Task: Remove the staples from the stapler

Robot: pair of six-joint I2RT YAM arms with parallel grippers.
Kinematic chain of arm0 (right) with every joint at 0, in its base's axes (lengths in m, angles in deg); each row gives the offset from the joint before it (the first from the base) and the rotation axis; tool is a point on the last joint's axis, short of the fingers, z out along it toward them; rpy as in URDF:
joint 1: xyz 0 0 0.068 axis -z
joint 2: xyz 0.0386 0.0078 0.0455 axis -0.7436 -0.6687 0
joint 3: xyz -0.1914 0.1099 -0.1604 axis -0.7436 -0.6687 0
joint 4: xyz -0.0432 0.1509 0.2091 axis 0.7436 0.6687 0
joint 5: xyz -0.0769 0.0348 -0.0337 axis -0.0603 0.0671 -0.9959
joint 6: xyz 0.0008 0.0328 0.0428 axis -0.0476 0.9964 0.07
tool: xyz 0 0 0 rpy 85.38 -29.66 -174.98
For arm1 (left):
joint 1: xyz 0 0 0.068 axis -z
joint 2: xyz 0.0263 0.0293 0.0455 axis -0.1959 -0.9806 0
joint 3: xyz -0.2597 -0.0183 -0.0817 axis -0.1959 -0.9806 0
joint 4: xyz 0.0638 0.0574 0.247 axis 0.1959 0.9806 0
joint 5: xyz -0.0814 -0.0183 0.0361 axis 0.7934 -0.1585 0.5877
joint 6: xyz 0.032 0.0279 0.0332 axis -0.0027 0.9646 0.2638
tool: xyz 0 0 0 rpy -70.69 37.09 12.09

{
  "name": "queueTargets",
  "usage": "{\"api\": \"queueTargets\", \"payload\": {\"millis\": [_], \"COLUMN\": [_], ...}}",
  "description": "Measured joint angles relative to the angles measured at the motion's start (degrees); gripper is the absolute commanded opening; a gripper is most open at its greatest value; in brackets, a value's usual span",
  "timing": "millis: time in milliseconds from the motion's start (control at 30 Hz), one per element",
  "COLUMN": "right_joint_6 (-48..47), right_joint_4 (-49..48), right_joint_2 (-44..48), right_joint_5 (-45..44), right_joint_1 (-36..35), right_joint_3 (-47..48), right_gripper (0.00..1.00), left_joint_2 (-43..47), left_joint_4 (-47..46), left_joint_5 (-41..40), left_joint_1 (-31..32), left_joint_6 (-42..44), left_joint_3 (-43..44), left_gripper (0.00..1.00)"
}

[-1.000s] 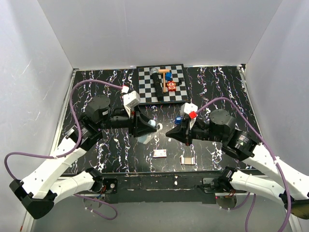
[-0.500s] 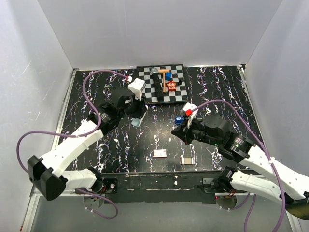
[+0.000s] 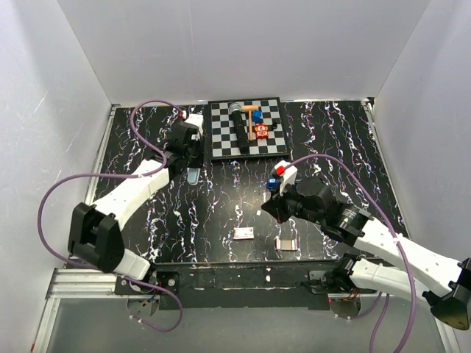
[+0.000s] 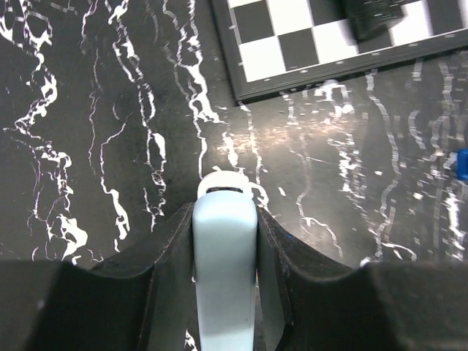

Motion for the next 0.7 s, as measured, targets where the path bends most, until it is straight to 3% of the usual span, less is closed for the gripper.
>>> {"api": "queueTargets", "payload": {"millis": [300,700], "right_joint_6": [1.3,1.4], "right_joint_4": [-1.2,-1.9], "right_joint_2": [-1.7,-2.2], "right_joint_5": [0.1,0.2], "right_joint_1": [0.0,0.0], "right_joint_3": [-0.3,-0.3], "right_gripper": [0.01,0.01], "left_joint_2": [-14.9,-26.3], "left_joint_4": [-0.1,-0.2], "left_joint_5": [1.1,1.7], "left_joint_1": [-6.5,-11.1], "left_joint_6": [-0.2,0.5], "left_joint_3": [5.0,13.1], "left_gripper": [0.0,0.0]}}
